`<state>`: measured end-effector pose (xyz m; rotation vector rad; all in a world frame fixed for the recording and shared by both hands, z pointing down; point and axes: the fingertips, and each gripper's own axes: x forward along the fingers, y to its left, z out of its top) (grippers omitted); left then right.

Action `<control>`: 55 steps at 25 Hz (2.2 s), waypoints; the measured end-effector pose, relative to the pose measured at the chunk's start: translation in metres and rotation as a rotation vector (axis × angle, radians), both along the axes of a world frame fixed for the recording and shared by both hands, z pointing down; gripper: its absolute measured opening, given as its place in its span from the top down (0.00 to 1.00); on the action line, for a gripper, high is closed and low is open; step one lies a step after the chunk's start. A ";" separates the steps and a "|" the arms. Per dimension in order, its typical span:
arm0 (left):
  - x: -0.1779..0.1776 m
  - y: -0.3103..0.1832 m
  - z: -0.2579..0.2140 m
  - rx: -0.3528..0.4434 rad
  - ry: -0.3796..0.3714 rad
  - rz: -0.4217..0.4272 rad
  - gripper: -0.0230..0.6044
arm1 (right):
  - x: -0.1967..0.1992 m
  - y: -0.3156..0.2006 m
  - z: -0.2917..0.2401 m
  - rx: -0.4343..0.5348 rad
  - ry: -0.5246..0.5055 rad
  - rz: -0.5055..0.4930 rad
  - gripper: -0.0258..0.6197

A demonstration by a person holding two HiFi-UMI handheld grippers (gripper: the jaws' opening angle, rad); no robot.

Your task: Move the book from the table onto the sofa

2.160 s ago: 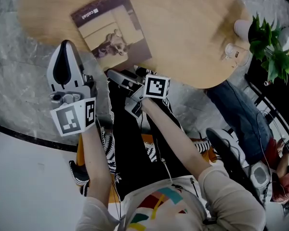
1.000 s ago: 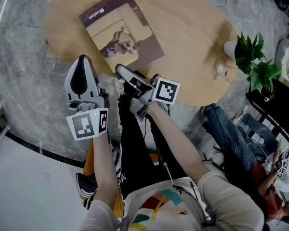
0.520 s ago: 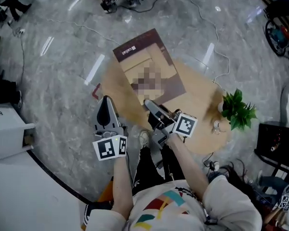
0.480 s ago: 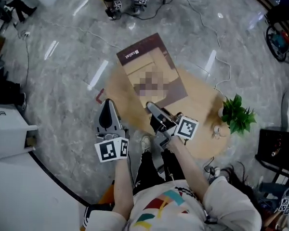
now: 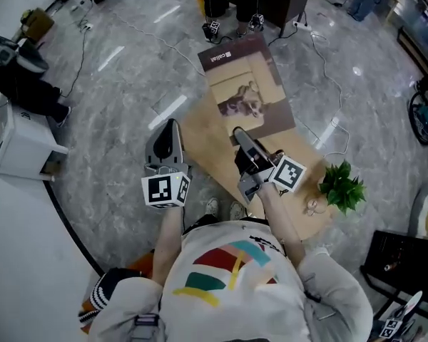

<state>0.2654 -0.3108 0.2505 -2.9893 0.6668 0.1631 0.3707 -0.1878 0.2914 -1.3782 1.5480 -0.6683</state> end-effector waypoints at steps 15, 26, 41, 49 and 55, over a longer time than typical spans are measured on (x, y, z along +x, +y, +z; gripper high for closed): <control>-0.097 0.009 0.008 -0.001 -0.061 -0.291 0.95 | -0.052 -0.033 0.007 -0.001 0.036 -0.263 0.72; -0.357 0.028 -0.047 0.082 0.008 -0.856 0.95 | -0.317 -0.093 -0.072 0.114 0.186 -0.888 0.72; -0.831 0.487 -0.037 0.101 -0.022 -2.055 0.95 | -0.863 0.202 -0.073 0.200 0.058 -2.018 0.72; -0.861 0.682 0.004 0.070 0.061 -2.427 0.95 | -0.954 0.398 -0.038 0.210 0.154 -2.448 0.72; -0.895 0.779 0.050 -0.001 0.112 -2.598 0.95 | -1.025 0.494 0.008 0.169 0.177 -2.655 0.72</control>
